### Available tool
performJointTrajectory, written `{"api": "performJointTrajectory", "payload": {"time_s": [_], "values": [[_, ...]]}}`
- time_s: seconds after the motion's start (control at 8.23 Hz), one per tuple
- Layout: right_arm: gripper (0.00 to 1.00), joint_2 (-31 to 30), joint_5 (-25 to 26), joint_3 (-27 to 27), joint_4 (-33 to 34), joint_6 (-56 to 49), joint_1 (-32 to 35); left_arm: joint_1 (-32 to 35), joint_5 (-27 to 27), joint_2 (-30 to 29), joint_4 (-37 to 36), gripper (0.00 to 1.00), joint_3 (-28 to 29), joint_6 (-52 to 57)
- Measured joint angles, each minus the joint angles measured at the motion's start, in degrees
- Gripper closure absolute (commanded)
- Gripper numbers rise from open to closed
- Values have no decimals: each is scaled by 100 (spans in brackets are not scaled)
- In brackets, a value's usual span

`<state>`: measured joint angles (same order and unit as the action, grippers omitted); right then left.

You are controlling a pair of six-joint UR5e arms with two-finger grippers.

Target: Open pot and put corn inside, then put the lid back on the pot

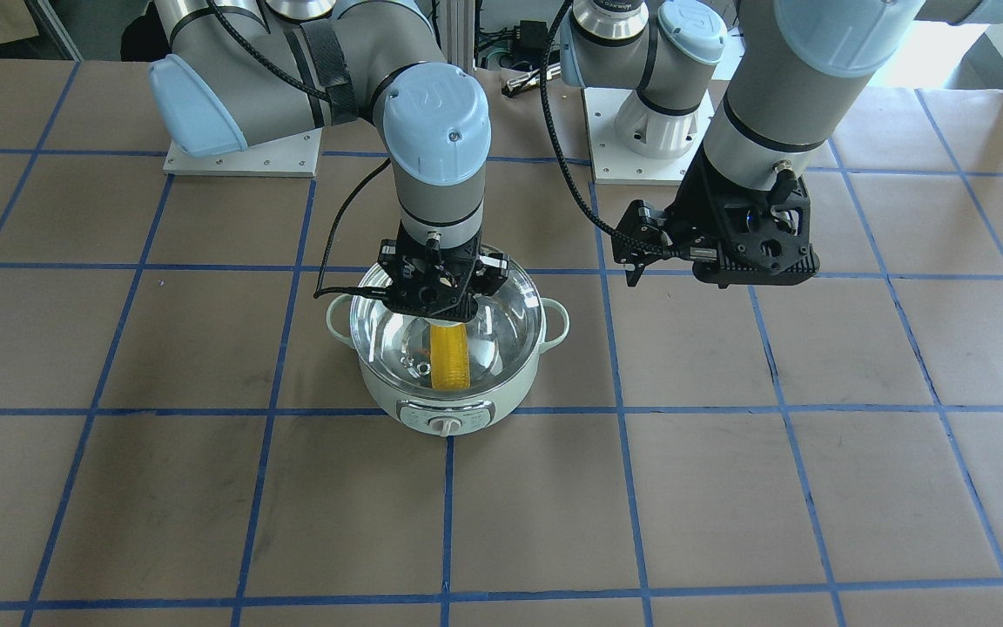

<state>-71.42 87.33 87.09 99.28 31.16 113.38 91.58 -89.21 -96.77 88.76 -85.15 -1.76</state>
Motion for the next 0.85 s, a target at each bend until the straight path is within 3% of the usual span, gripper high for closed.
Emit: {"api": "performJointTrajectory", "payload": {"time_s": [0.85], "values": [[66, 6, -35, -18, -55, 5, 0, 0, 6, 0, -23, 0, -37, -10]]}}
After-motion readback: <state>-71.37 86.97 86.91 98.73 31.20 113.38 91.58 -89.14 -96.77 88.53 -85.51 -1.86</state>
